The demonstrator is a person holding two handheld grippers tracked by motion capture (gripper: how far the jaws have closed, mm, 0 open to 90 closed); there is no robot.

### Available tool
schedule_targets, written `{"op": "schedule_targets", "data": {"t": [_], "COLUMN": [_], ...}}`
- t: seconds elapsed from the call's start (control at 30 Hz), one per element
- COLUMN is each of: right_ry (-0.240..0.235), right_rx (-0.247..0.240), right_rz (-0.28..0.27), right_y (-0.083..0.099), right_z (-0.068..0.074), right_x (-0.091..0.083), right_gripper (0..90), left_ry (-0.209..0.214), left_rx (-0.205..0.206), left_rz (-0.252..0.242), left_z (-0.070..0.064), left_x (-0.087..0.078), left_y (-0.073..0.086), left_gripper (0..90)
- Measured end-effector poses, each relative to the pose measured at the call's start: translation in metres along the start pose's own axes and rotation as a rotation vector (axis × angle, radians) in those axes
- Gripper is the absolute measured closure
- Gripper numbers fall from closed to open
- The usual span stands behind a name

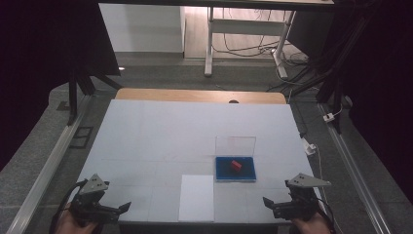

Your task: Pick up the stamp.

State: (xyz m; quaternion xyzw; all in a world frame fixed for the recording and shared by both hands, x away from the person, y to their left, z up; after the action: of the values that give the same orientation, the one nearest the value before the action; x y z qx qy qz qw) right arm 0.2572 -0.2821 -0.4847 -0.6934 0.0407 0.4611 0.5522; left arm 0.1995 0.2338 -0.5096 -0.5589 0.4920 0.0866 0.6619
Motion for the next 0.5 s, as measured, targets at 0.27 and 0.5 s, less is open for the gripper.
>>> {"op": "schedule_targets", "data": {"t": [0.27,0.5], "right_ry": [0.005,-0.002], "right_rx": [-0.008,-0.012], "right_rz": [-0.006,-0.02], "right_y": [-0.0001,-0.0005], "right_z": [0.0004,0.0009], "right_x": [-0.0006,-0.0017], "right_gripper": [0.0,0.0], "left_ry": [0.004,0.004], "left_rx": [-0.004,-0.007], "left_rz": [-0.006,-0.006], "left_z": [0.0007,0.0009], "left_x": [-0.0008,-0.0008], "left_y": [0.0003,0.0003], "left_gripper": [0.0,0.0]}}
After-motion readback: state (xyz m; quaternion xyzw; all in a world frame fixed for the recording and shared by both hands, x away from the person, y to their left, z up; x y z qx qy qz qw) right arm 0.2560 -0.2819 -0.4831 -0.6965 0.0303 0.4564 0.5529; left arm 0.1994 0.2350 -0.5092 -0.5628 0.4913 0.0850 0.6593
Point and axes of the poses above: each handheld gripper's, and its own axes: x roughly forward along the jaws, y roughly out of its underside, z roughly to its left, the point moved 4 cm from there along x, roughly forward along the jaws, and after that the axes turned 1 degree about y, right-handed, at the moved point
